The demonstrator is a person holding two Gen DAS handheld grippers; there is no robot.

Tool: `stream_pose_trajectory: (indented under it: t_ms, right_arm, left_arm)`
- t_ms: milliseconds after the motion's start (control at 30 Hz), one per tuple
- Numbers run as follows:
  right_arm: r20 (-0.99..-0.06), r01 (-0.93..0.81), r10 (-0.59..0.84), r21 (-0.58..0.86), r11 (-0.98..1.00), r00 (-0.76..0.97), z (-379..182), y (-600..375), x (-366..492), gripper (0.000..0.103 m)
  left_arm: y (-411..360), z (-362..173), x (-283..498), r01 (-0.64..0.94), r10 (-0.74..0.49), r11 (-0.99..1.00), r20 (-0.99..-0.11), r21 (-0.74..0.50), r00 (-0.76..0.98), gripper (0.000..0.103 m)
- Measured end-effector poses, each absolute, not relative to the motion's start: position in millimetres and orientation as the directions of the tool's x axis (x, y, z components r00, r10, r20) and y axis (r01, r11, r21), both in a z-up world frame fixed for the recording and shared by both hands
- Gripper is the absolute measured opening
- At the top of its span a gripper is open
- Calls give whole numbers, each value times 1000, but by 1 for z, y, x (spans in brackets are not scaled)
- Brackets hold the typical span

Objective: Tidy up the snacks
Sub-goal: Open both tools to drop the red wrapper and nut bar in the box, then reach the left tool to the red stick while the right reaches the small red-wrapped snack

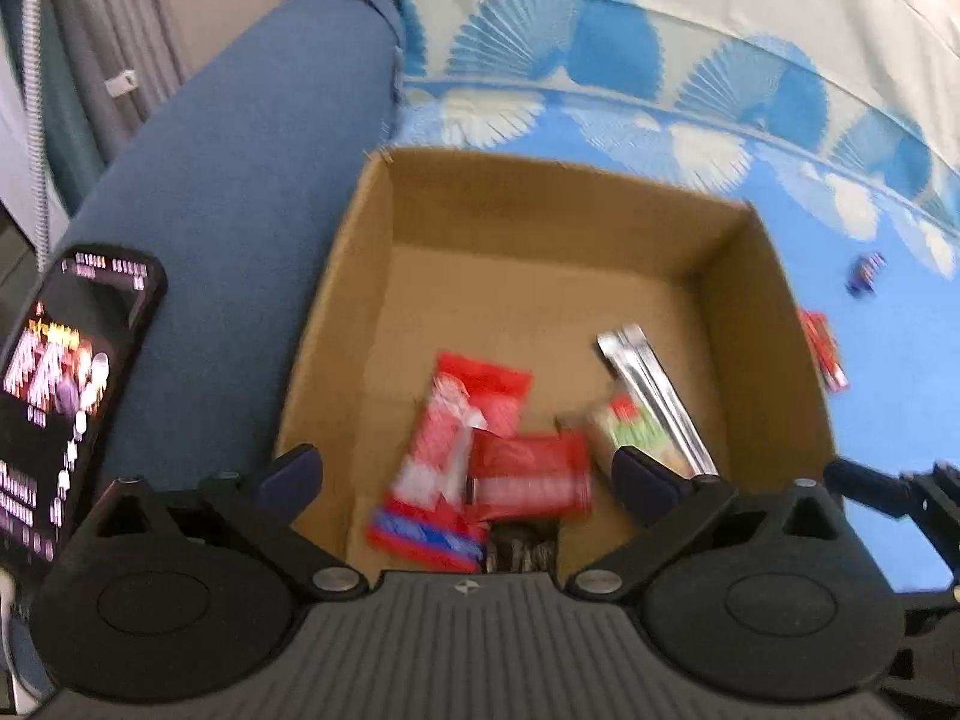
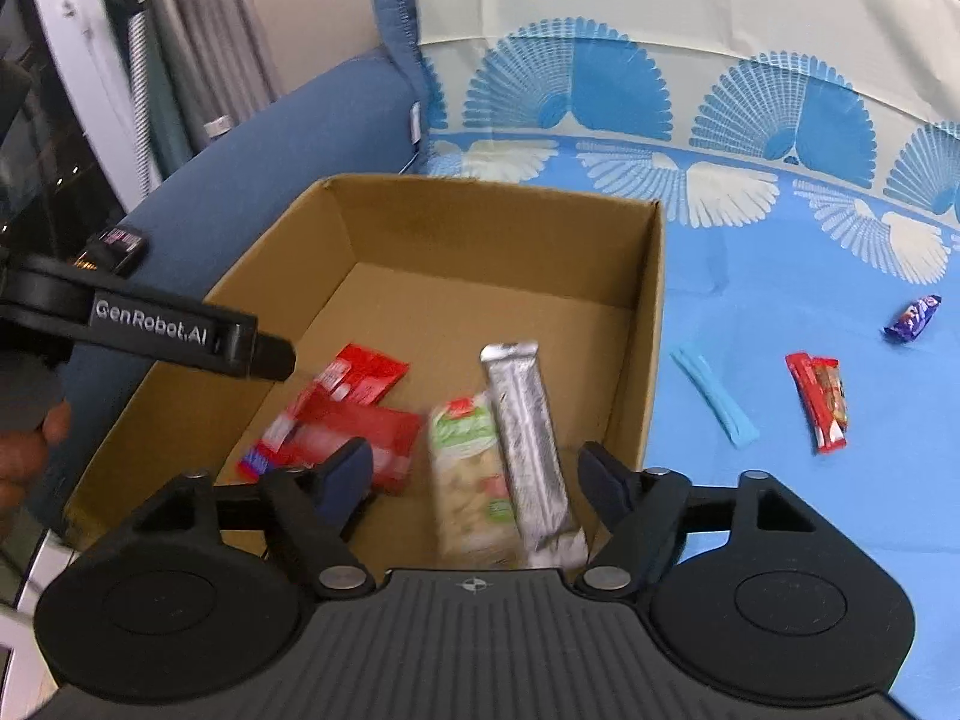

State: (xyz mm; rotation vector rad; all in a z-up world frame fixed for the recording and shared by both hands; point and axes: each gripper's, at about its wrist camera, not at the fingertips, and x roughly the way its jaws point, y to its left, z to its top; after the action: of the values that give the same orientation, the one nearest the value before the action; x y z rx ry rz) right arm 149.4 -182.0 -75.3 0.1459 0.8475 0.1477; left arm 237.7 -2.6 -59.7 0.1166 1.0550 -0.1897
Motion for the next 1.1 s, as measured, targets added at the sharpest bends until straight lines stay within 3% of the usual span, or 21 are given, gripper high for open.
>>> stream_pose_trajectory:
  t_ms: [233, 533, 1100]
  right_arm:
    - [-755, -46, 212, 235, 971, 621, -58, -177, 88, 86]
    - [-715, -40, 194, 226, 973, 671, -28, -170, 18, 88]
    - [-634, -8, 177, 260, 966, 753, -5, -191, -32, 88]
  left_arm:
    - [7, -54, 165, 173, -50, 984, -890, 33, 453, 103]
    - [9, -20, 95, 163, -51, 986, -860, 37, 508, 103]
    - [-24, 7, 53, 220, -67, 973, -831, 67, 553, 103]
